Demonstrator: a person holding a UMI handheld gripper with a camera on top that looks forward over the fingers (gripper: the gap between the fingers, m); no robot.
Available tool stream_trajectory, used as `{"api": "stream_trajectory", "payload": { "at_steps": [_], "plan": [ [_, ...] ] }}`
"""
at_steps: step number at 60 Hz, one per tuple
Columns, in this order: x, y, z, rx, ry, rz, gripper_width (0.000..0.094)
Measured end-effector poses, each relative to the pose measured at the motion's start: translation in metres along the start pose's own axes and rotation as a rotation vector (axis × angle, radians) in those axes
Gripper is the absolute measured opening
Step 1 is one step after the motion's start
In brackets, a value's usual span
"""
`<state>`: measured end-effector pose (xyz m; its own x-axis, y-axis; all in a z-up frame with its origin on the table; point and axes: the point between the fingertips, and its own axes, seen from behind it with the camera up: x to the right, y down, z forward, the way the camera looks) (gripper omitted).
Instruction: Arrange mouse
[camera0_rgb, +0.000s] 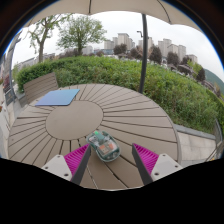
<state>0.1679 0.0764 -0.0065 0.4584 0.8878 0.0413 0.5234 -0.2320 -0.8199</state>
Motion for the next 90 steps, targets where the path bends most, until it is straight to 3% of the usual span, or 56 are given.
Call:
{"api": "stream_trajectory", "payload": {
  "at_steps": [10, 37, 39, 41, 46, 55, 64, 75, 82, 90],
  "plan": [
    [-0.004, -0.008, 0.026, -0.020, -0.040, 0.014, 0.0852],
    [0.005, -0.020, 0.050, -0.063, -0.012, 0.036, 0.0837],
    [0.003, -0.020, 0.050, -0.068, -0.021, 0.029, 0.0740],
    [-0.002, -0.020, 0.049, -0.074, -0.043, 0.016, 0.0472],
    [0.006, -0.020, 0.047, -0.106, -0.009, 0.022, 0.0395],
    [0.001, -0.056, 0.036, -0.125, -0.020, 0.006, 0.0388],
    [-0.037, -0.153, 0.036, -0.035, -0.059, 0.051, 0.0386],
    [-0.144, -0.254, 0.072, 0.076, -0.117, 0.072, 0.0386],
    [-0.220, -0.271, 0.124, 0.085, -0.127, 0.072, 0.0386],
    [-0.287, -0.238, 0.202, 0.018, -0.097, 0.061, 0.0390]
  ]
}}
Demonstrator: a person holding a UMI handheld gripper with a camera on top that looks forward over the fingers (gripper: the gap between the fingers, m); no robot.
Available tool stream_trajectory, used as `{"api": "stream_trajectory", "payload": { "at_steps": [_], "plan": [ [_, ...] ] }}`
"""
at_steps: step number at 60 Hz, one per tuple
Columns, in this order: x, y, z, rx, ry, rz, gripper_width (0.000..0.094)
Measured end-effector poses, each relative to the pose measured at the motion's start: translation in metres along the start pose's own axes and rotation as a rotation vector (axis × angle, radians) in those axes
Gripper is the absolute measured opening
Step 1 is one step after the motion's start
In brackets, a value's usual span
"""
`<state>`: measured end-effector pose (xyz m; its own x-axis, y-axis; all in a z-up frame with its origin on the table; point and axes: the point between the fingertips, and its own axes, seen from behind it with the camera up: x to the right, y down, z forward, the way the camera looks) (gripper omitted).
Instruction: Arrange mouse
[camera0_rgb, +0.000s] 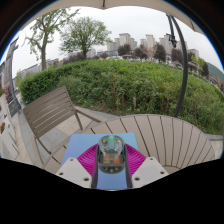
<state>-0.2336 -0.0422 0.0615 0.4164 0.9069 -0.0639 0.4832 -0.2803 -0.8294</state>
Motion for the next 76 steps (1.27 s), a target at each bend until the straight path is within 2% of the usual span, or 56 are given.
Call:
{"api": "stream_trajectory", "payload": {
  "at_steps": [6, 13, 15, 17, 18, 20, 26, 34, 42, 51, 65, 76],
  "plan": [
    [-0.021, 0.037, 0.047, -0.064, 0.037, 0.010, 0.0412],
    [-0.022, 0.056, 0.056, -0.085, 0.093, 0.002, 0.0491],
    [-0.025, 0.053, 0.055, -0.081, 0.099, -0.001, 0.0603],
    [-0.022, 0.053, 0.049, -0.092, 0.113, 0.001, 0.0823],
    [-0.021, 0.053, 0.047, -0.098, 0.119, 0.002, 0.0858],
    [-0.019, 0.051, 0.039, -0.105, 0.127, 0.010, 0.0822],
    [-0.011, 0.028, -0.011, -0.086, 0.147, 0.035, 0.0857],
    [-0.005, 0.022, -0.115, -0.137, 0.149, 0.072, 0.0850],
    [0.018, 0.047, -0.220, -0.200, 0.177, 0.040, 0.0851],
    [0.044, 0.088, -0.307, -0.223, 0.175, -0.008, 0.0852],
    [0.084, 0.146, -0.380, -0.240, 0.154, -0.051, 0.0854],
    [0.119, 0.167, -0.412, -0.231, 0.194, -0.106, 0.0854]
  ]
}}
